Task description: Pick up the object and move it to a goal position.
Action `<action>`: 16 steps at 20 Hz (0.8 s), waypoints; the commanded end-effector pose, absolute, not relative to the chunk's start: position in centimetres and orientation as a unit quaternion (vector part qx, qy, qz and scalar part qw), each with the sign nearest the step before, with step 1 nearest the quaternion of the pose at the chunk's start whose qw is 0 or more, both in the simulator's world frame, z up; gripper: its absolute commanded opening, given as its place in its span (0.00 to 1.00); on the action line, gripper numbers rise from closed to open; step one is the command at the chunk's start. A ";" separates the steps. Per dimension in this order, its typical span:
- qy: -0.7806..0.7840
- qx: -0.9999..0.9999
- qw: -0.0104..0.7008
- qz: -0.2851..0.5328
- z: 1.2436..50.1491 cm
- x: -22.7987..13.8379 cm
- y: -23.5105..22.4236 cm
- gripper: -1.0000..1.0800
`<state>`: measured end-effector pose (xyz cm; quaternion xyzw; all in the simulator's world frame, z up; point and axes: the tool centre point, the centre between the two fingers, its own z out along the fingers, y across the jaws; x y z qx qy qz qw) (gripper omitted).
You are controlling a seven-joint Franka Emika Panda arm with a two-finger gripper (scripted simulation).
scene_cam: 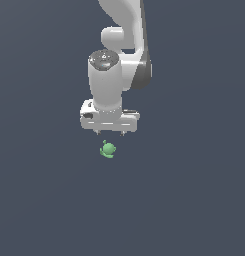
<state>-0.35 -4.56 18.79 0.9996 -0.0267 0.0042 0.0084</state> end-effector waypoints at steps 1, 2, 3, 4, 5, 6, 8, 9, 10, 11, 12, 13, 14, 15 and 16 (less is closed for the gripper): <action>-0.026 1.000 0.008 0.004 18.8 -0.4 -4.5 0.96; -0.025 1.000 0.009 0.004 18.9 -0.4 -4.5 0.96; -0.025 1.000 0.009 0.004 18.9 -0.4 -4.4 0.96; -0.026 1.000 0.008 0.004 18.8 -0.4 -4.5 0.96; -0.028 1.000 0.008 0.004 18.7 -0.4 -4.5 0.96; -0.030 1.000 0.008 0.004 18.5 -0.4 -4.6 0.96; -0.037 0.999 0.007 0.003 17.9 -0.4 -4.7 0.96; -0.041 0.999 0.007 0.003 17.5 -0.4 -4.8 0.96; -0.046 0.999 0.006 0.003 17.0 -0.5 -4.9 0.96; -0.052 0.999 0.005 0.003 16.5 -0.5 -5.0 0.96; -0.059 0.998 0.005 0.003 15.9 -0.6 -5.2 0.96; -0.067 0.998 0.004 0.002 15.2 -0.7 -5.3 0.96; -0.075 0.997 0.003 0.002 14.5 -0.7 -5.5 0.96; -0.084 0.996 0.002 0.002 13.8 -0.8 -5.7 0.96; -0.093 0.996 0.002 0.002 13.0 -1.0 -5.9 0.96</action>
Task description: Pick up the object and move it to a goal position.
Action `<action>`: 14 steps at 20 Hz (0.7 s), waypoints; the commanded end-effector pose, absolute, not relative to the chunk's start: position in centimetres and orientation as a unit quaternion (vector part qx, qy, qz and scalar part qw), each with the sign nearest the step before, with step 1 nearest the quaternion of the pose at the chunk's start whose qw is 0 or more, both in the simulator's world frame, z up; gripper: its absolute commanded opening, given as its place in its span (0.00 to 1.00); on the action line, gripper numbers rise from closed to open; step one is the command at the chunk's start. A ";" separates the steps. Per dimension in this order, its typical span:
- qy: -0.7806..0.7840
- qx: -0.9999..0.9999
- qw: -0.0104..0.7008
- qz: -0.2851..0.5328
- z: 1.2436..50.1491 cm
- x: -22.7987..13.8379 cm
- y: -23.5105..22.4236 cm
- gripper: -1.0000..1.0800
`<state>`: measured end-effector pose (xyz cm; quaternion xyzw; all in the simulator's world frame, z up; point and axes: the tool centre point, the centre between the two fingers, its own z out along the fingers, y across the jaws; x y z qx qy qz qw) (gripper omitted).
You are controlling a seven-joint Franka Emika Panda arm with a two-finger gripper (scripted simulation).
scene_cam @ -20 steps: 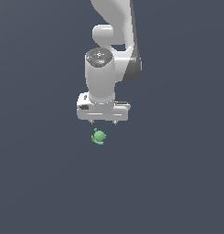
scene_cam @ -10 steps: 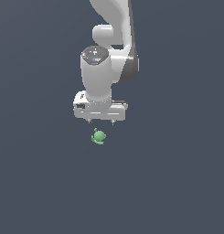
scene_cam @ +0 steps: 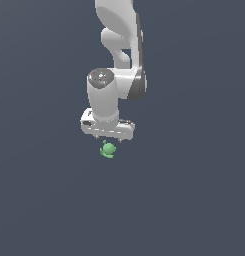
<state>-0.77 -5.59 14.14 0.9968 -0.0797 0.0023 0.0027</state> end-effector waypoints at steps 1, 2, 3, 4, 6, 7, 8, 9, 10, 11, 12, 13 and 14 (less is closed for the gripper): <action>-0.101 0.995 0.001 0.001 12.3 -1.1 -6.1 0.96; -0.108 0.994 0.001 0.001 11.7 -1.2 -6.2 0.96; -0.115 0.993 0.001 0.001 11.1 -1.3 -6.4 0.96; -0.121 0.993 0.000 0.001 10.6 -1.4 -6.5 0.96; -0.130 0.991 0.000 0.000 9.8 -1.6 -6.7 0.96; -0.134 0.991 0.000 0.000 9.6 -1.7 -6.8 0.96; -0.137 0.991 0.000 0.000 9.3 -1.7 -6.9 0.96; -0.139 0.990 0.000 0.000 9.2 -1.7 -6.9 0.96; -0.140 0.990 0.000 0.000 9.1 -1.8 -6.9 0.96; -0.140 0.990 0.000 0.000 9.0 -1.8 -6.9 0.96; -0.138 0.990 0.000 -0.001 9.2 -1.8 -6.9 0.96; -0.138 0.990 0.000 -0.001 9.1 -1.8 -6.9 0.96; -0.138 0.990 0.000 -0.001 9.0 -1.8 -6.9 0.96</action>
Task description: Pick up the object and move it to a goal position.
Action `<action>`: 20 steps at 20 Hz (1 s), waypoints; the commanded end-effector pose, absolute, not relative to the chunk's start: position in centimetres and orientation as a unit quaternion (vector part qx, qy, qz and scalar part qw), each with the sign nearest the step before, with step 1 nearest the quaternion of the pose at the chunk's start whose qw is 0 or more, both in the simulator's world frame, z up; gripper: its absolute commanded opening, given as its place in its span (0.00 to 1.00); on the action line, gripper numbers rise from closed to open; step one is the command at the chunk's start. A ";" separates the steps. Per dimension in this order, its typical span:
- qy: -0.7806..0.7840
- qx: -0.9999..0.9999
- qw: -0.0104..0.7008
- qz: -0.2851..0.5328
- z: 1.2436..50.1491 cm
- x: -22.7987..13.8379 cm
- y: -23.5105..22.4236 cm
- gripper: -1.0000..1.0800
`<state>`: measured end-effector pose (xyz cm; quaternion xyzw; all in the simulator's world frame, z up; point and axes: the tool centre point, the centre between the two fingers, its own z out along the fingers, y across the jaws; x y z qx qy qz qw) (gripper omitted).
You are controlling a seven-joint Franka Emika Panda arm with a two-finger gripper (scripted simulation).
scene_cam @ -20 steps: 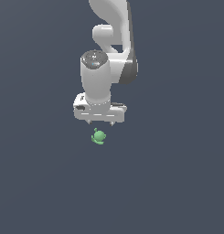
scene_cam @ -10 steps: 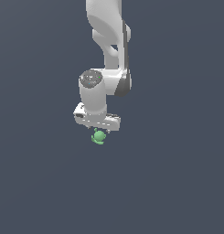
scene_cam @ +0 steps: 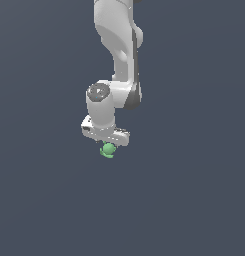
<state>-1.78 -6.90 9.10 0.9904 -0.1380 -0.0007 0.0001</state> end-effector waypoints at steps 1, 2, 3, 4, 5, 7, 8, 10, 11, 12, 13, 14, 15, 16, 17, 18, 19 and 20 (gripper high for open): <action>-0.138 0.990 0.000 -0.001 8.8 -1.8 -6.9 0.96; -0.138 0.990 0.000 -0.001 8.6 -1.8 -6.9 0.96; -0.138 0.990 0.000 -0.001 8.3 -1.8 -6.9 0.96; -0.139 0.990 0.000 -0.001 7.9 -1.8 -6.9 0.96; -0.139 0.990 0.000 -0.001 7.5 -1.8 -6.9 0.96; -0.139 0.990 0.000 0.000 6.4 -1.9 -6.9 0.96; -0.140 0.990 0.000 0.000 5.9 -1.9 -6.9 0.96; -0.140 0.990 0.000 0.000 5.0 -1.9 -6.9 0.96; -0.140 0.990 0.000 0.000 4.7 -1.9 -6.9 0.96; -0.140 0.990 0.000 0.000 4.4 -1.9 -6.9 0.96; -0.140 0.990 0.000 0.000 4.2 -1.9 -6.9 0.96; -0.140 0.990 0.000 0.000 4.1 -1.8 -6.9 0.96; -0.140 0.990 0.000 0.000 4.0 -1.8 -6.9 0.96; -0.140 0.990 0.000 0.000 4.0 -1.8 -6.9 0.96; -0.140 0.990 0.000 0.000 4.0 -1.8 -6.9 0.00; -0.140 0.990 0.000 0.000 4.0 -1.8 -6.9 0.00; -0.140 0.990 0.000 0.000 4.0 -1.8 -6.9 0.00; -0.140 0.990 0.000 0.000 4.0 -1.8 -6.9 0.00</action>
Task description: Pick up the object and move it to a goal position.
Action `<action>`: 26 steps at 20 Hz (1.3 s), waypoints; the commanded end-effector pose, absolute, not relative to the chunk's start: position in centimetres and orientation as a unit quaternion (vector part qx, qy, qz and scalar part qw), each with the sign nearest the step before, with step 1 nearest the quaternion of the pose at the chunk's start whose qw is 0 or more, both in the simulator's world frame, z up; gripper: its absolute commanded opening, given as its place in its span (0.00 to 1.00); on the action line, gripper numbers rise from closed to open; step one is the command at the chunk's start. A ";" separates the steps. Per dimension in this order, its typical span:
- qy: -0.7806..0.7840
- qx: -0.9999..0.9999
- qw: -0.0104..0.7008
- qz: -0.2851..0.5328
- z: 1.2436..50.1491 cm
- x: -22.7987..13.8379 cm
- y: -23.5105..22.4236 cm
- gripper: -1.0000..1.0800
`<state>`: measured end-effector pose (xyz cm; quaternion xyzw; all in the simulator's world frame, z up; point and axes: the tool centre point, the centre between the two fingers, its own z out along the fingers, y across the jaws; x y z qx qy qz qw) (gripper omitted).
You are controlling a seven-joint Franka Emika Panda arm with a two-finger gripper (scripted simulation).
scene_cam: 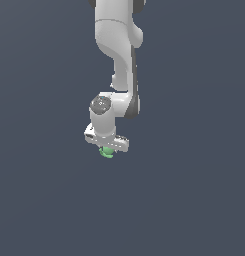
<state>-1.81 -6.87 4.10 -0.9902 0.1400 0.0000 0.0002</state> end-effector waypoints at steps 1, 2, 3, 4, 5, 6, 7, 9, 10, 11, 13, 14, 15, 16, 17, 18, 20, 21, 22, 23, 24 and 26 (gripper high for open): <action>0.140 -0.990 0.000 0.000 4.0 -1.8 -6.9 0.00; 0.140 -0.990 0.000 0.000 4.0 -1.8 -6.9 0.00; 0.140 -0.990 0.000 0.000 4.0 -1.8 -6.9 0.00; 0.140 -0.990 0.000 0.000 4.0 -1.8 -6.9 0.00; 0.140 -0.990 0.000 0.000 4.0 -1.8 -6.9 0.00; 0.140 -0.990 0.000 0.000 4.0 -1.8 -6.9 0.00; 0.140 -0.990 0.000 0.000 4.1 -1.8 -6.9 0.00; 0.140 -0.990 0.000 0.000 4.2 -1.8 -6.9 0.00; 0.140 -0.990 0.000 0.000 4.3 -1.8 -6.9 0.00; 0.140 -0.990 0.000 0.000 4.6 -1.8 -6.9 0.00; 0.140 -0.990 0.000 0.000 5.2 -1.8 -7.0 0.00; 0.140 -0.990 0.000 0.000 5.6 -1.8 -7.0 0.00; 0.140 -0.990 0.000 0.000 6.0 -1.8 -7.1 0.00; 0.140 -0.990 0.000 0.000 6.6 -1.7 -7.1 0.00; 0.140 -0.990 0.000 0.000 7.2 -1.7 -7.2 0.00; 0.140 -0.990 0.000 0.000 7.8 -1.7 -7.3 0.00; 0.140 -0.990 0.000 0.000 9.3 -1.7 -7.4 0.00; 0.140 -0.990 0.000 0.000 10.1 -1.7 -7.5 0.00; 0.140 -0.990 0.000 0.000 11.0 -1.6 -7.6 0.00; 0.140 -0.990 0.000 0.000 12.0 -1.6 -7.7 0.00; 0.140 -0.990 0.000 0.000 13.0 -1.6 -7.9 0.00; 0.140 -0.990 0.000 0.000 15.1 -1.5 -8.1 0.00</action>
